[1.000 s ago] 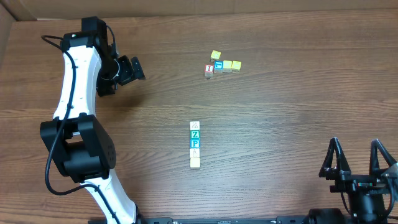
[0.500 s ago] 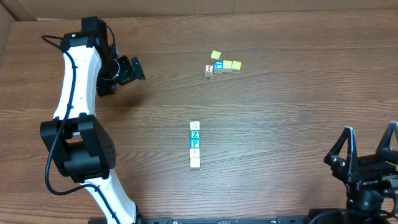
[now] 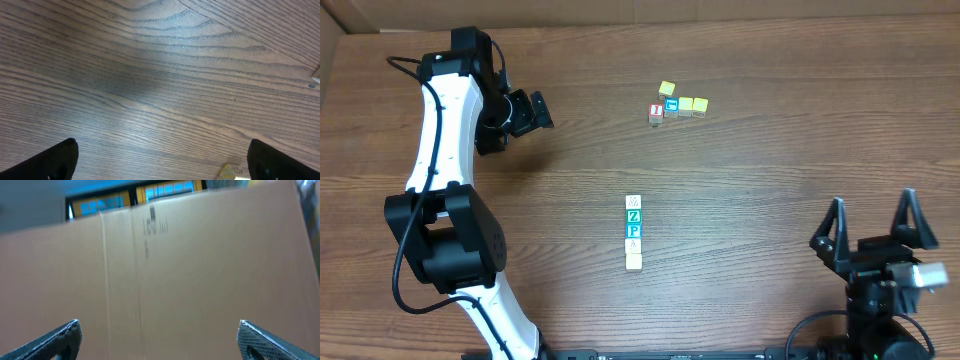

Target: Flip 5 blocks

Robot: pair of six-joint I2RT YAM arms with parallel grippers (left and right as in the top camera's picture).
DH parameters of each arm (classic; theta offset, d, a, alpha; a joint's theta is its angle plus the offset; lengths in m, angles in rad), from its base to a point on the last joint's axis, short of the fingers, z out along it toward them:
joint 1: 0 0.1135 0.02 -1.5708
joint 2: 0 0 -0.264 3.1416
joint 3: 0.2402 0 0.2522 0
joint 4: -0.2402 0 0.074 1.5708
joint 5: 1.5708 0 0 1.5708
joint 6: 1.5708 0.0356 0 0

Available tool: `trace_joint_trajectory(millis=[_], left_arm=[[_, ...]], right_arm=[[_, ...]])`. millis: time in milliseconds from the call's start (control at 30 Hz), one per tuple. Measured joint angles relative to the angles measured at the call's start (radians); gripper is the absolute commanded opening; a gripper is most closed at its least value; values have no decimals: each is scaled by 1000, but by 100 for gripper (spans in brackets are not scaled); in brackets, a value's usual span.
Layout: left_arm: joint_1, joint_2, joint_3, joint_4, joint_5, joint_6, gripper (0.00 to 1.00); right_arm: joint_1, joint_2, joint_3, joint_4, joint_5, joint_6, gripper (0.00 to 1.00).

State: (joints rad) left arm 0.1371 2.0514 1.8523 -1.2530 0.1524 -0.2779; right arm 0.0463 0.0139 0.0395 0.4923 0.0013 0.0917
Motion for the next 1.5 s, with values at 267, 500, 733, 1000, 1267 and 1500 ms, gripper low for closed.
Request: trace_joint_trajectory(millis=[267, 500, 733, 1000, 1267, 1500], left_arm=[[0, 0, 0, 0, 0, 0, 100], [0, 0, 0, 0, 0, 0, 100], [0, 0, 0, 0, 0, 0, 100], [0, 0, 0, 0, 0, 0, 100], [0, 0, 0, 0, 0, 0, 100], [0, 0, 0, 0, 0, 0, 100]], right_arm=[[0, -2, -21, -286, -9, -33, 100], [0, -2, -21, -573, -21, -105, 100], [0, -2, -21, -582, -29, -194, 100], [0, -2, -21, -582, -31, -218, 100], [0, -2, -21, -582, -15, -192, 100], [0, -2, -21, -581, 11, -143, 100]])
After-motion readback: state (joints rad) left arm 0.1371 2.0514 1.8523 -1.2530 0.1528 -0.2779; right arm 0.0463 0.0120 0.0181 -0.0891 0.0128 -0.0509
